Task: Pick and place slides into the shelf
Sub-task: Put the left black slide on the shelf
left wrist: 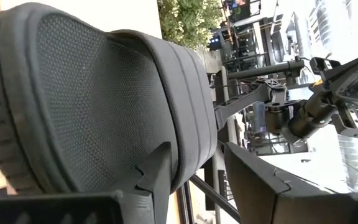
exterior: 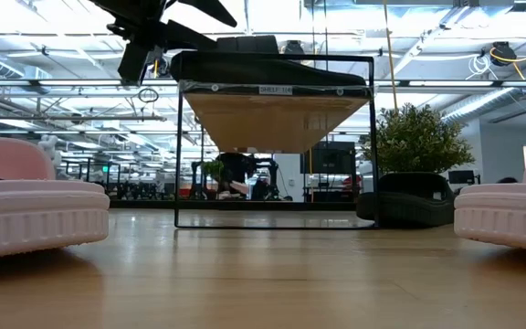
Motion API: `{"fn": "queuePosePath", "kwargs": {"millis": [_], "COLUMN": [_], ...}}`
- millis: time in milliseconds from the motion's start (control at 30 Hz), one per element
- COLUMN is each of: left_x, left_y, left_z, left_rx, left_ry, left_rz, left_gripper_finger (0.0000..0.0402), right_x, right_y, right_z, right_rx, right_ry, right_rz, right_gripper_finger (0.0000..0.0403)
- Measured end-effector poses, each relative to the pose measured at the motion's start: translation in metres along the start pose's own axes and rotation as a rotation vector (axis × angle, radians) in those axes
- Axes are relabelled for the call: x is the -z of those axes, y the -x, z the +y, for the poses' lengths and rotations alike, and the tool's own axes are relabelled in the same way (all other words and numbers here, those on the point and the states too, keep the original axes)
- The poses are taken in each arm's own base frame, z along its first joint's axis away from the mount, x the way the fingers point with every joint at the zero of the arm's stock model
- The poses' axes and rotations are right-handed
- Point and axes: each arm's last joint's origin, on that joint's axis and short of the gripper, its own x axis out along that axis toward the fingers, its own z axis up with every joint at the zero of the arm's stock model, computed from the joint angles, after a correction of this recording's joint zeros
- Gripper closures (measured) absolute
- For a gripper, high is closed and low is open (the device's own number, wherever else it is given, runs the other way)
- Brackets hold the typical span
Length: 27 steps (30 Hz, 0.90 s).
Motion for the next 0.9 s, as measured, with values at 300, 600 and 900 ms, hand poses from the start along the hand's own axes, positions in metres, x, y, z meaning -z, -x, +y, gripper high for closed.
{"fn": "queuePosePath", "kwargs": {"millis": [300, 600, 900], "left_x": [0.003, 0.005, 0.001], "left_y": [0.003, 0.005, 0.014], "left_z": [0.0, 0.001, -0.001], "left_rx": [0.004, -0.004, -0.029], "left_ry": [0.009, 0.016, -0.001], "left_rz": [0.002, 0.009, -0.019], "left_gripper_finger": [0.0261, 0.0261, 0.0261], "right_x": [0.0, 0.0, 0.0], "right_y": [0.0, 0.0, 0.0], "right_z": [0.0, 0.0, 0.0], "right_rx": [0.0, 0.0, 0.0], "right_ry": [0.0, 0.0, 0.001], "right_rz": [0.0, 0.0, 0.001], "right_gripper_finger": [0.0401, 0.0401, 0.0401]}}
